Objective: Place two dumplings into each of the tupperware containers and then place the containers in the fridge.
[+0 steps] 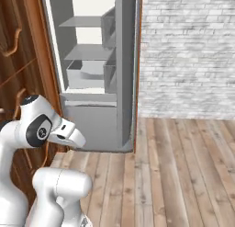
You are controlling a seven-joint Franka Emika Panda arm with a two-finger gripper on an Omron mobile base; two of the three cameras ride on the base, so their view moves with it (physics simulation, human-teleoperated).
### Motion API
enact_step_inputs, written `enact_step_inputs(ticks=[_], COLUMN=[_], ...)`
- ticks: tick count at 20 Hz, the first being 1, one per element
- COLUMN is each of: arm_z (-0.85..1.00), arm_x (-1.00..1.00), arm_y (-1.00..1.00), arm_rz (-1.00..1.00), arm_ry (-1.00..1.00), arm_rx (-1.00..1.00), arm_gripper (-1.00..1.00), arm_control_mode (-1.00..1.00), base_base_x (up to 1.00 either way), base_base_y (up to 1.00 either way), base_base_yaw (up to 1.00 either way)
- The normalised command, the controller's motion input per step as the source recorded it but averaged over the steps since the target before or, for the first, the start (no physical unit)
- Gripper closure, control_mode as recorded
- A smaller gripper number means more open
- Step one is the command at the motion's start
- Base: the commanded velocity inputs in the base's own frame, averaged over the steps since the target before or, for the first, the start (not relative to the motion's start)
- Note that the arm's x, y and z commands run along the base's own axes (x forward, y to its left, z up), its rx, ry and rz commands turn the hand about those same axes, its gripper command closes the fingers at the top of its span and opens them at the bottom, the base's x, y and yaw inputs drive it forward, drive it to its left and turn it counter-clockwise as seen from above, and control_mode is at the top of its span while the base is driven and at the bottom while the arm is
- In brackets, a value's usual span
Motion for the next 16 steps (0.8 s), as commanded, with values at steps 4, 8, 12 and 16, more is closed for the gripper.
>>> enact_step_inputs(ticks=[4, 8, 12, 16], arm_z=[0.0, 0.0, 0.0, 0.0], arm_x=[0.0, 0.0, 0.0, 0.0], arm_y=[0.0, 0.0, 0.0, 0.0], arm_rz=[0.0, 0.0, 0.0, 0.0], arm_ry=[0.0, 0.0, 0.0, 0.0], arm_rx=[0.0, 0.0, 0.0, 0.0], arm_gripper=[-1.0, -1.0, -1.0, -1.0], arm_control_mode=[1.0, 1.0, 1.0, 1.0], base_base_x=[0.9, 0.99, 0.06, 0.0], base_base_y=[-0.4, -0.66, -1.0, -1.0], base_base_yaw=[-0.46, -0.27, 0.0, 0.0])
